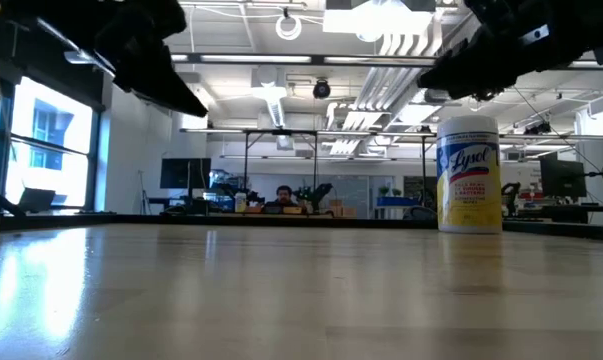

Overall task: Pick & Place First Aid Supplies
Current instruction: Return to Home Position

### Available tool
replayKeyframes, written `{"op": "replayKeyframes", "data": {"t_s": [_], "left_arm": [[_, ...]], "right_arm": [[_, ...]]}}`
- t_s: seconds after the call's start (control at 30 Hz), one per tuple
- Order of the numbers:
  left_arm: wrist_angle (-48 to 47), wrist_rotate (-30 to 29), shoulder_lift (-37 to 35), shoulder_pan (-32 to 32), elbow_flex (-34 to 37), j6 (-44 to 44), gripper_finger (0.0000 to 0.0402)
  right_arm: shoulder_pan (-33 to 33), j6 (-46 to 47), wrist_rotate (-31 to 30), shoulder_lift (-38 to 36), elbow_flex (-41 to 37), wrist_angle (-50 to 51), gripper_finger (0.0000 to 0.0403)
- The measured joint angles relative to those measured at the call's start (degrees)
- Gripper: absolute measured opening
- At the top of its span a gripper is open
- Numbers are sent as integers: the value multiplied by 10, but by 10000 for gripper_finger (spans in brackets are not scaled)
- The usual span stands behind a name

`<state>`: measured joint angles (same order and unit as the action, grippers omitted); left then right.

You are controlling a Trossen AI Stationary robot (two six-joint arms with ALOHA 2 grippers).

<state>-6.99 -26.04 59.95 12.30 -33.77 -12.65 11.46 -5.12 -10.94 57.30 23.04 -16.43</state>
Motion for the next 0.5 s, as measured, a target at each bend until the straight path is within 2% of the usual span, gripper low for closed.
{"op": "replayKeyframes", "data": {"t_s": [0.1, 0.2, 0.5], "left_arm": [[97, -4, -51, -15, 64, 35, 21], [150, 7, -91, -36, 121, 51, 21], [168, 10, -217, -89, 199, 79, 21]], "right_arm": [[-2, -13, 10, -52, -45, -40, 13], [-3, -15, 15, -104, -91, -77, 12], [-3, -10, 47, -249, -187, -82, 12]]}}
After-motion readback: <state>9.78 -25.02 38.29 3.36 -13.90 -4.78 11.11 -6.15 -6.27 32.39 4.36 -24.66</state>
